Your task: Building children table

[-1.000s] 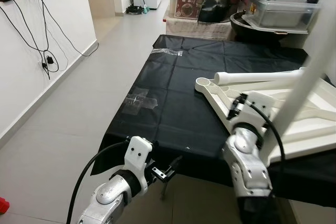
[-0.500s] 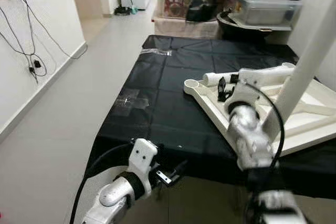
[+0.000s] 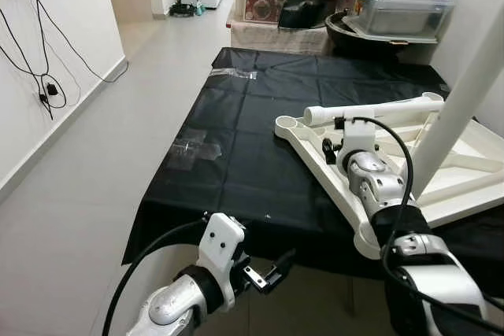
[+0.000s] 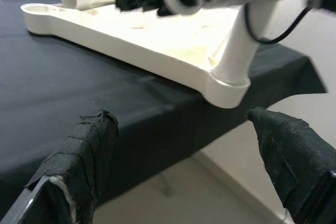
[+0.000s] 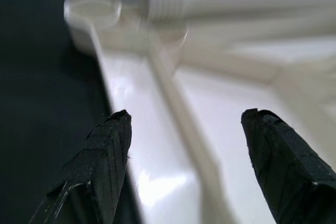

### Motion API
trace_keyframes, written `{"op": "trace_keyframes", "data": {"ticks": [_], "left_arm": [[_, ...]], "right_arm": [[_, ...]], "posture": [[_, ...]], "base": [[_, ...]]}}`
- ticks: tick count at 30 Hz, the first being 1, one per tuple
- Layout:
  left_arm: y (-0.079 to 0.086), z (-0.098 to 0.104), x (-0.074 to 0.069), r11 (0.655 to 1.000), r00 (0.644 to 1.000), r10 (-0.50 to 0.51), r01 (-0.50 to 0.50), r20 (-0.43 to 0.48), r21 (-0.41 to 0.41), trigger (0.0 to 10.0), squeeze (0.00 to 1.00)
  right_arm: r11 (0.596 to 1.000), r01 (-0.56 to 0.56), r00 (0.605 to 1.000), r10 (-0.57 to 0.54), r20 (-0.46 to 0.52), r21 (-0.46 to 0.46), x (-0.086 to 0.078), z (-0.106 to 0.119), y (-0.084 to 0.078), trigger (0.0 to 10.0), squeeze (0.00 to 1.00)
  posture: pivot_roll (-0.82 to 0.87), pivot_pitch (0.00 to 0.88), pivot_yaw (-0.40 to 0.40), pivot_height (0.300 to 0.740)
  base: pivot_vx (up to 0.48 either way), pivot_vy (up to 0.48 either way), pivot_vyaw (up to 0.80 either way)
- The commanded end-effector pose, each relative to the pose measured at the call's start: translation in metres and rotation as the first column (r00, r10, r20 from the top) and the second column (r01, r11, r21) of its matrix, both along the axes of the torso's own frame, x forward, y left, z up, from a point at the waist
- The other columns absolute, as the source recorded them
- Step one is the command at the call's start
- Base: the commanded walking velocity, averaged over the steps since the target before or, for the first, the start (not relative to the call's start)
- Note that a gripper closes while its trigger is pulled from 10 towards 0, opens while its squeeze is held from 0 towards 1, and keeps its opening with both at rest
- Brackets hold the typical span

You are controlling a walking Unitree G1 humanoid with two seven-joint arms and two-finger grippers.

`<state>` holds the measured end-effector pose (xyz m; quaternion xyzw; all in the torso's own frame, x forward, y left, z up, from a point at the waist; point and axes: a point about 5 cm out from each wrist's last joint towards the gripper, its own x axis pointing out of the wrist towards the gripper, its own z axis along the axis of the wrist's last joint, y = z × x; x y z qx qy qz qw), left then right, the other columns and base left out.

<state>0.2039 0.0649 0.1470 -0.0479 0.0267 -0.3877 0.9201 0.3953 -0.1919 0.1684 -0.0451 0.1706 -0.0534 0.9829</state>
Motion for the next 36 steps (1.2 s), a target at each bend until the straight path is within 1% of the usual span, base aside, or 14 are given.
{"op": "trace_keyframes", "data": {"ticks": [1, 7, 14, 15, 22, 27, 28, 29, 30, 32, 33, 34, 35, 36], "left_arm": [[0.0, 0.0, -0.007, 1.0, 1.0, -0.009, 0.009, -0.03, 0.004, 10.0, 0.0], [0.001, 0.003, -0.018, 1.0, 0.998, -0.015, 0.014, -0.064, -0.002, 10.0, 0.0], [0.001, 0.005, -0.022, 1.0, 0.996, -0.016, 0.016, -0.086, -0.002, 10.0, 0.0], [0.001, 0.005, -0.023, 1.0, 0.996, -0.018, 0.018, -0.092, -0.002, 10.0, 0.0], [-0.001, 0.006, -0.025, 1.0, 0.994, -0.021, 0.021, -0.104, -0.003, 10.0, 0.0], [-0.003, 0.007, -0.026, 1.0, 0.993, -0.022, 0.021, -0.112, -0.005, 10.0, 0.0], [-0.004, 0.006, -0.026, 1.0, 0.993, -0.022, 0.022, -0.114, -0.005, 10.0, 0.0], [-0.004, 0.006, -0.025, 1.0, 0.993, -0.022, 0.022, -0.114, -0.006, 10.0, 0.0], [-0.004, 0.006, -0.025, 1.0, 0.993, -0.022, 0.022, -0.114, -0.006, 10.0, 0.0], [-0.005, 0.006, -0.024, 1.0, 0.993, -0.02, 0.02, -0.113, -0.005, 10.0, 0.0], [-0.005, 0.006, -0.024, 1.0, 0.993, -0.02, 0.02, -0.113, -0.005, 10.0, 0.0], [-0.005, 0.006, -0.023, 1.0, 0.994, -0.019, 0.018, -0.112, -0.005, 10.0, 0.0], [-0.005, 0.006, -0.023, 1.0, 0.994, -0.019, 0.018, -0.112, -0.005, 10.0, 0.0], [-0.005, 0.006, -0.022, 1.0, 0.994, -0.018, 0.017, -0.111, -0.005, 10.0, 0.0]], "right_arm": [[0.999, -0.039, 0.996, 0.042, -0.078, 0.037, -0.004, -0.014, 0.002, 10.0, 0.0], [0.983, -0.166, 0.973, 0.177, -0.15, 0.078, -0.004, -0.023, 0.011, 10.0, 0.0], [0.975, -0.215, 0.955, 0.22, -0.197, 0.05, -0.004, -0.027, 0.01, 10.0, 0.0], [0.971, -0.237, 0.945, 0.24, -0.22, 0.043, -0.005, -0.029, 0.009, 0.0, 0.0], [0.959, -0.284, 0.921, 0.266, -0.286, -0.023, -0.007, -0.032, 0.0, 0.0, 0.0], [0.923, -0.375, 0.886, 0.33, -0.325, -0.086, -0.006, -0.025, -0.005, 0.0, 0.0], [0.907, -0.412, 0.87, 0.362, -0.335, -0.089, -0.005, -0.023, -0.003, 0.0, 0.0], [0.871, -0.486, 0.831, 0.432, -0.352, -0.079, -0.006, -0.022, 0.002, 0.0, 0.0], [0.871, -0.486, 0.831, 0.432, -0.352, -0.079, -0.006, -0.022, 0.002, 0.0, 0.0], [0.784, -0.618, 0.741, 0.56, -0.369, -0.052, -0.008, -0.021, 0.012, 0.0, 0.0], [0.784, -0.618, 0.741, 0.56, -0.369, -0.052, -0.008, -0.021, 0.012, 0.0, 0.0], [0.722, -0.691, 0.678, 0.627, -0.384, -0.039, -0.011, -0.021, 0.018, 0.0, 0.0], [0.722, -0.691, 0.678, 0.627, -0.384, -0.039, -0.011, -0.021, 0.018, 0.0, 0.0], [0.665, -0.746, 0.623, 0.679, -0.387, -0.034, -0.013, -0.021, 0.022, 0.0, 0.0]], "posture": [[0.18, 0.177, -0.084, 0.74], [0.18, 0.215, -0.085, 0.74], [0.18, 0.23, -0.085, 0.74], [0.18, 0.233, -0.087, 0.74], [0.17, 0.234, -0.088, 0.74], [0.16, 0.227, -0.097, 0.74], [0.16, 0.224, -0.098, 0.74], [0.15, 0.219, -0.099, 0.74], [0.15, 0.219, -0.099, 0.74], [0.15, 0.215, -0.099, 0.74], [0.15, 0.215, -0.099, 0.74], [0.15, 0.215, -0.1, 0.74], [0.15, 0.215, -0.1, 0.74], [0.15, 0.21, -0.098, 0.74]], "base": [[0.0, 0.0, 0.0], [0.0, 0.0, 0.0], [0.0, 0.0, 0.0], [0.0, 0.0, 0.0], [0.0, 0.0, 0.0], [0.0, 0.0, 0.0], [0.0, 0.0, 0.0], [0.0, 0.0, 0.0], [0.0, 0.0, 0.0], [0.0, 0.0, 0.0], [0.0, 0.0, 0.0], [0.0, 0.0, 0.0], [0.0, 0.0, 0.0], [0.0, 0.0, 0.0]]}}
